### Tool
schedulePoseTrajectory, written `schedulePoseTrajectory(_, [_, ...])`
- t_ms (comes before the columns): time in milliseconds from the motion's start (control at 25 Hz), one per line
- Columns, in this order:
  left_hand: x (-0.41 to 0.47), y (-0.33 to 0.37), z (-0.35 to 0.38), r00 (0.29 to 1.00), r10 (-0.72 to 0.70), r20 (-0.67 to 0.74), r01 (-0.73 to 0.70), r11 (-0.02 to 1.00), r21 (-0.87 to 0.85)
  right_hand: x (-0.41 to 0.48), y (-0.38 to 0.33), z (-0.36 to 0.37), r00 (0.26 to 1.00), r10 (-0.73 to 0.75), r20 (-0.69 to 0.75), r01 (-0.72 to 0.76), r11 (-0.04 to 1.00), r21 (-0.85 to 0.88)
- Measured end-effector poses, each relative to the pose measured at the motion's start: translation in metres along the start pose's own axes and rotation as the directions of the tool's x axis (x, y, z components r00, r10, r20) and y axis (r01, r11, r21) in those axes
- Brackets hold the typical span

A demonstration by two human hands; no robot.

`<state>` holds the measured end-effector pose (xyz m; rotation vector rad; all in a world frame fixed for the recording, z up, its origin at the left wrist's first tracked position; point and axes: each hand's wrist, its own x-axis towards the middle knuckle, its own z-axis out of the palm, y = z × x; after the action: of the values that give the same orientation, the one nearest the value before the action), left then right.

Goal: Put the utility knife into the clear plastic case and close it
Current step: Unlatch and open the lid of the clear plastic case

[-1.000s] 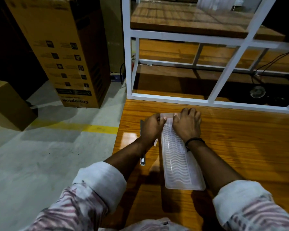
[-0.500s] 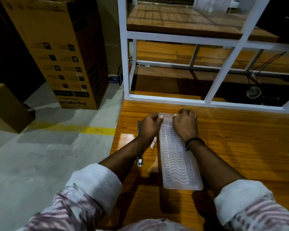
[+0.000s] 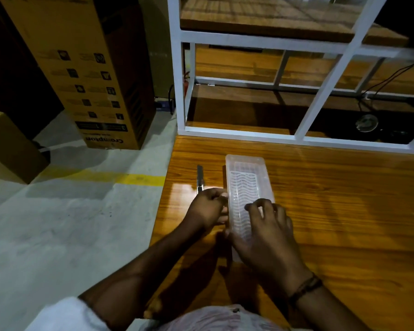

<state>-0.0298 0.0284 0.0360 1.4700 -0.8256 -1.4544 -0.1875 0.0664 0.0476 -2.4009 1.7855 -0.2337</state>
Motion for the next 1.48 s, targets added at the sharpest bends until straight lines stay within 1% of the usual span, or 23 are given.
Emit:
schedulePoseTrajectory(80, [-0.005, 0.0, 0.003, 1.0, -0.029, 0.0, 0.029, 0.998, -0.049, 0.001, -0.012, -0.007, 0.985, 0.063, 0.163, -0.057, 0.998, -0.039])
schedulePoseTrajectory(120, [-0.006, 0.001, 0.003, 0.999, -0.044, -0.007, 0.043, 0.997, -0.066, 0.003, -0.016, -0.009, 0.971, 0.069, 0.231, -0.055, 0.996, -0.069])
schedulePoseTrajectory(240, [-0.007, 0.001, 0.002, 0.998, -0.057, -0.012, 0.056, 0.996, -0.068, 0.008, -0.022, -0.009, 0.938, 0.049, 0.342, 0.005, 0.988, -0.154])
schedulePoseTrajectory(360, [-0.007, -0.003, 0.001, 0.998, -0.057, -0.01, 0.057, 0.996, -0.065, 0.007, -0.022, -0.004, 0.926, 0.054, 0.374, 0.023, 0.98, -0.196])
schedulePoseTrajectory(520, [-0.007, -0.011, -0.002, 0.998, 0.068, -0.002, -0.067, 0.996, 0.053, 0.006, -0.021, -0.004, 0.928, 0.044, 0.37, 0.026, 0.983, -0.181])
schedulePoseTrajectory(640, [-0.008, -0.014, -0.004, 0.992, 0.125, 0.016, -0.126, 0.988, 0.09, 0.005, -0.019, -0.005, 0.933, 0.023, 0.36, 0.031, 0.989, -0.143])
schedulePoseTrajectory(760, [-0.005, -0.014, -0.005, 0.989, 0.144, 0.02, -0.146, 0.981, 0.131, 0.006, -0.019, -0.007, 0.923, 0.037, 0.384, 0.021, 0.989, -0.145])
schedulePoseTrajectory(920, [-0.004, -0.014, -0.003, 0.986, 0.164, -0.005, -0.158, 0.96, 0.232, 0.01, -0.021, -0.011, 0.906, 0.04, 0.421, 0.018, 0.991, -0.133])
schedulePoseTrajectory(1000, [-0.003, -0.015, -0.004, 0.986, 0.164, -0.009, -0.158, 0.961, 0.229, 0.011, -0.021, -0.013, 0.901, 0.031, 0.434, 0.032, 0.99, -0.137])
schedulePoseTrajectory(1120, [-0.005, -0.014, -0.006, 0.988, 0.152, -0.003, -0.148, 0.968, 0.204, 0.014, -0.013, -0.02, 0.863, -0.017, 0.505, 0.103, 0.984, -0.143])
schedulePoseTrajectory(1240, [-0.005, -0.014, -0.006, 0.988, 0.154, -0.003, -0.15, 0.97, 0.192, 0.013, 0.007, -0.034, 0.79, -0.092, 0.606, 0.251, 0.951, -0.183])
schedulePoseTrajectory(1360, [-0.005, -0.014, -0.007, 0.988, 0.153, 0.006, -0.152, 0.97, 0.187, 0.012, 0.02, -0.043, 0.753, -0.156, 0.639, 0.389, 0.889, -0.242])
schedulePoseTrajectory(1480, [-0.004, -0.014, -0.007, 0.986, 0.166, 0.002, -0.163, 0.964, 0.209, 0.012, 0.022, -0.047, 0.729, -0.182, 0.66, 0.47, 0.833, -0.291])
